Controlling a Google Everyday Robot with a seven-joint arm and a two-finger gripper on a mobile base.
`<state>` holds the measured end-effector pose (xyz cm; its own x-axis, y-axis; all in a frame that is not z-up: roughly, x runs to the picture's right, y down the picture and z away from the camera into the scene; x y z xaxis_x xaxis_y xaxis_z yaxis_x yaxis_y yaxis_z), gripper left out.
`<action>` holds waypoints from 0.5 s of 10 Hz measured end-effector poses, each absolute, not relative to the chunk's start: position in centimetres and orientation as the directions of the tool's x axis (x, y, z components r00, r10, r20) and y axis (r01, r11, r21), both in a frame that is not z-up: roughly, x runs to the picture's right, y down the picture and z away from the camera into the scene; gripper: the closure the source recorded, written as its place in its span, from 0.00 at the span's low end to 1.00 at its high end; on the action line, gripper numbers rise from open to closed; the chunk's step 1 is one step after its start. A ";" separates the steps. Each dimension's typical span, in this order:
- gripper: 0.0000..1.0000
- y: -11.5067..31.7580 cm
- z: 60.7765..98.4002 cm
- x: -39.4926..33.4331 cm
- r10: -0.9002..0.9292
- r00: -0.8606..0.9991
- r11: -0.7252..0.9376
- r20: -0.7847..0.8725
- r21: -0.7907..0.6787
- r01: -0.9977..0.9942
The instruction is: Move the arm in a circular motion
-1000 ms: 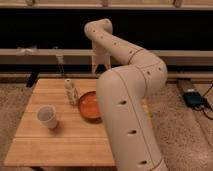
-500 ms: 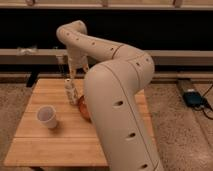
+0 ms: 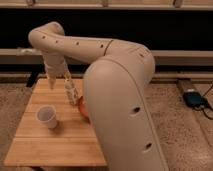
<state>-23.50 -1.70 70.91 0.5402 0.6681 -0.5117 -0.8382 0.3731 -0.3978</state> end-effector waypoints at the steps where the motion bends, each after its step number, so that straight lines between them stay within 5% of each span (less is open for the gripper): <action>1: 0.35 -0.8 69.5 -24.2 0.659 0.563 0.384 -0.499 -0.419 -0.822; 5: 0.35 2.5 65.3 -21.6 0.671 0.541 0.380 -0.507 -0.391 -0.838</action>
